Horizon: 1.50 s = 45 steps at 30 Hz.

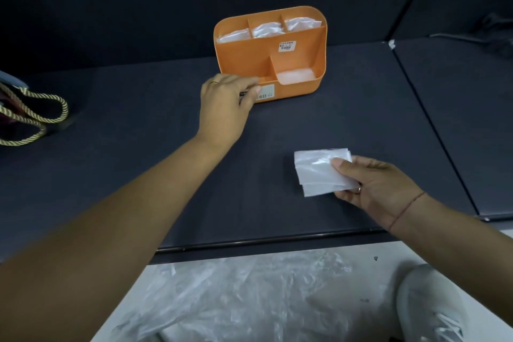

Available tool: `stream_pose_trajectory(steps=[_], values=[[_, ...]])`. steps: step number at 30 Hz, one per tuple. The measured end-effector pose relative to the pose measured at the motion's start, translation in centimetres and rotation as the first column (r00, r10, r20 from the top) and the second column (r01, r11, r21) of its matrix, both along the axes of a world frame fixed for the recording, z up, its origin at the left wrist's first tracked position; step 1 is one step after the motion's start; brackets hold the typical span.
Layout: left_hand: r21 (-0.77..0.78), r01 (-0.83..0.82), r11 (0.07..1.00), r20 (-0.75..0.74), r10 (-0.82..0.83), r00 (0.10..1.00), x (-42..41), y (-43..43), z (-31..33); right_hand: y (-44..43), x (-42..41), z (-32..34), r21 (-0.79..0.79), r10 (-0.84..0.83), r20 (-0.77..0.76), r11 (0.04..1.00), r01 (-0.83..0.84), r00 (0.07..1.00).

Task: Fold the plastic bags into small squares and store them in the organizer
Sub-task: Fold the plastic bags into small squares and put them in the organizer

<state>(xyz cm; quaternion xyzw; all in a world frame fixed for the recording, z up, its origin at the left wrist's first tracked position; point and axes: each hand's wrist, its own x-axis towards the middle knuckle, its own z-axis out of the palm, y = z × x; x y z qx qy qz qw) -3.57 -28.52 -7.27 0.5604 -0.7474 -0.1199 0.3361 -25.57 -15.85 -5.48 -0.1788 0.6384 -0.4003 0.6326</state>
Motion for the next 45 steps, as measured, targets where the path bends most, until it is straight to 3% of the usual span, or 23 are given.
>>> stream_pose_trajectory(steps=[5,12,18,22,25,29,37,41,45], values=[[-0.127,-0.041,0.991,0.049,0.048,0.998,0.9,2.2,-0.8,-0.1,0.0,0.6,-0.079,0.054,-0.059,0.995,-0.058,0.997],[-0.276,0.024,0.961,0.186,0.029,0.982,2.1,9.1,-0.6,-0.8,0.2,1.4,-0.238,0.134,-0.21,0.954,-0.183,0.969],[-0.285,0.113,0.952,0.257,-0.038,0.966,1.8,14.8,0.7,-4.1,1.3,3.0,-0.415,0.12,-0.467,0.845,-0.337,0.876],[-0.198,-0.01,0.98,0.225,0.055,0.973,2.3,14.6,1.3,-6.5,2.2,1.4,-0.317,0.096,-0.767,0.803,-0.505,0.634],[-0.02,-0.073,0.997,0.146,0.075,0.987,2.6,13.1,1.6,-7.7,2.6,0.4,-0.298,0.066,-0.818,0.801,-0.519,0.571],[0.095,-0.051,0.994,0.138,0.038,0.99,2.5,12.6,1.0,-8.2,2.9,-0.3,-0.146,0.096,-0.923,0.81,-0.568,0.373],[0.106,-0.07,0.992,0.153,0.053,0.987,2.2,12.7,0.7,-9.3,3.5,0.0,0.013,0.205,-0.912,0.88,-0.474,0.355],[0.11,-0.073,0.991,0.155,0.055,0.986,2.1,12.6,0.6,-10.0,4.5,0.1,0.158,0.323,-0.906,0.858,-0.488,0.274],[0.105,-0.068,0.992,0.145,0.053,0.988,2.1,12.7,0.7,-8.9,3.6,0.6,0.089,0.267,-0.927,0.839,-0.537,0.263]])
